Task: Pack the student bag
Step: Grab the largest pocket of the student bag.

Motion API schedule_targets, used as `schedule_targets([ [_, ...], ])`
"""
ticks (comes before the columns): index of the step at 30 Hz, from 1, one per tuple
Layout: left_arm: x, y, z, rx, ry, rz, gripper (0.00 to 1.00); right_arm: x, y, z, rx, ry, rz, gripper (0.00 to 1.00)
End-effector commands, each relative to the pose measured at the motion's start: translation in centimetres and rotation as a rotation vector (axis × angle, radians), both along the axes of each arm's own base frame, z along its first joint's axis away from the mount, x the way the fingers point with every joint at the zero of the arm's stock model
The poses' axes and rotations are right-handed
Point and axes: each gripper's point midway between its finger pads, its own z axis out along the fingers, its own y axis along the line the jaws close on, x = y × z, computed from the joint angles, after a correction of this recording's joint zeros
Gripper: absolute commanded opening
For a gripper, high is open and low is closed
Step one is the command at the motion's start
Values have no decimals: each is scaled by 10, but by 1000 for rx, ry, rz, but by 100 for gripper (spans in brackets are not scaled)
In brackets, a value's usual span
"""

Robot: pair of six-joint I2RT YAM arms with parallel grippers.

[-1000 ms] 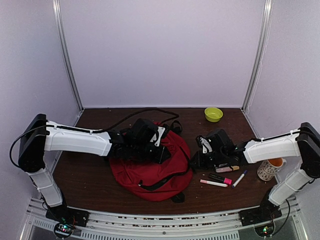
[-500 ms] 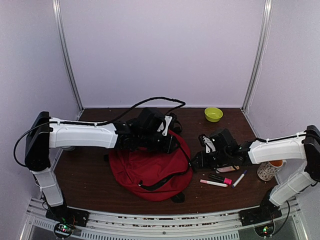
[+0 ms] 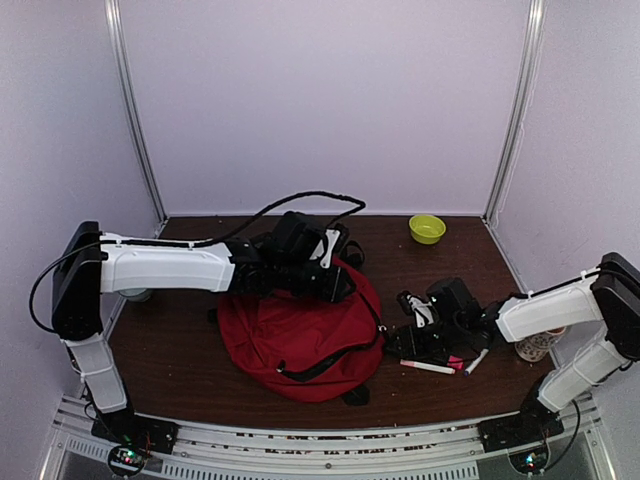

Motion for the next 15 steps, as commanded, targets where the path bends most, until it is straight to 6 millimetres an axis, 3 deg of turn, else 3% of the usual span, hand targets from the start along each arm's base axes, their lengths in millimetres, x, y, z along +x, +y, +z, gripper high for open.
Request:
schedule_targets([
  [1,8,-17,12,-38,-13,-29,23,12,18,16,51,-46,56,47],
  [9,14,-30,-2,-20,44,-22,27,22,20,8,0,-42,47,42],
  [15,18,-41,-22,1,107,-44,33,20,18,10,6,-48,55,13],
])
